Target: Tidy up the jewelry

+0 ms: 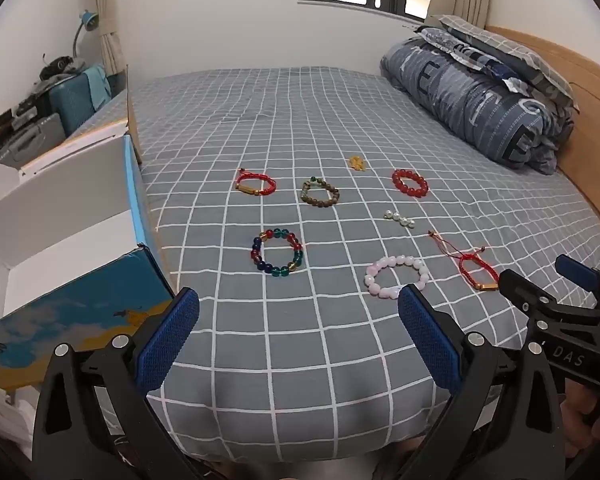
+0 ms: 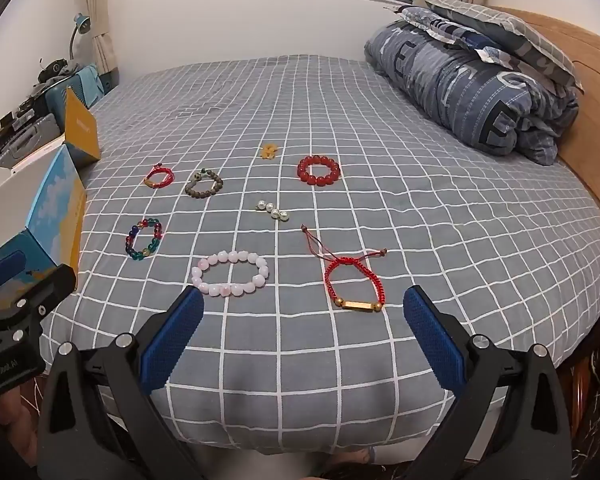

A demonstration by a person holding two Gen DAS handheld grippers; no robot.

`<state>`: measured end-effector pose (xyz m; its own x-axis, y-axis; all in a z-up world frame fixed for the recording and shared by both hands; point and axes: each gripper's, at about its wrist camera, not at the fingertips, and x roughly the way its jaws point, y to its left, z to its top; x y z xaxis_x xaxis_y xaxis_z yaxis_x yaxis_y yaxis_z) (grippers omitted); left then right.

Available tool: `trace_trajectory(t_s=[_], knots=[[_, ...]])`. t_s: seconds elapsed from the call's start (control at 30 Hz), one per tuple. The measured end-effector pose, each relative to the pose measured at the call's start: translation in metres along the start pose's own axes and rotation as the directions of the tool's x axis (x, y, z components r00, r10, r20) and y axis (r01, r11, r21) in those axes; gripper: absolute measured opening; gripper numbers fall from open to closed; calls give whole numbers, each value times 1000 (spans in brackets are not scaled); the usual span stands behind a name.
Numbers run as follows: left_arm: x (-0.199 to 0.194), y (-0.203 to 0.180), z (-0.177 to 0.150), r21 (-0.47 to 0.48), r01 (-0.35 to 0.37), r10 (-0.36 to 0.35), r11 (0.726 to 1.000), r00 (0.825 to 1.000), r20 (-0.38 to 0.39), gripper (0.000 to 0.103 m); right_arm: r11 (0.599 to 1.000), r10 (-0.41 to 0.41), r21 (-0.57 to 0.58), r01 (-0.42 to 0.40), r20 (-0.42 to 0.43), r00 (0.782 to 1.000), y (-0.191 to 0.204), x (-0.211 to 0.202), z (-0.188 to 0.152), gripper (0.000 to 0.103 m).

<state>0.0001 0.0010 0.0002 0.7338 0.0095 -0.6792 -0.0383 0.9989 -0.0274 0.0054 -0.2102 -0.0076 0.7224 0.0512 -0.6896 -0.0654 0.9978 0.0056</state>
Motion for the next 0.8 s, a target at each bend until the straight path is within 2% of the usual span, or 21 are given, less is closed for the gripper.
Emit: trace_trajectory(t_s=[0.13,0.17,0.27,0.3,0.53,0.8], knots=[[1,4,2,-22,-25,25,999,1000,0,97,1000,-6,0,6,4,1000,0,-1,0,96],[-1,-3,-3,14,-12,12,1000,1000,9,97,1000,-7,0,7,4,1000,-1,-1,0,96],[1,-5,-5,-4,-20,20,1000,1000,-1,97,1000,-12,-5,12,2,1000,2,0,0,96],[4,4,-3,-8,-3,2,1000,1000,-11,97,1000,-14,-4,14,1,1000,1,0,0,96],[6,6,-3,-10,-31,31,999,999,-33,97,1000,-16,-4,16,2,1000,7,-2,2,96],[2,6,-5,16,-17,17,1000,1000,-13,97,1000,-17,-3,17,6,1000,3,-2,1,96]])
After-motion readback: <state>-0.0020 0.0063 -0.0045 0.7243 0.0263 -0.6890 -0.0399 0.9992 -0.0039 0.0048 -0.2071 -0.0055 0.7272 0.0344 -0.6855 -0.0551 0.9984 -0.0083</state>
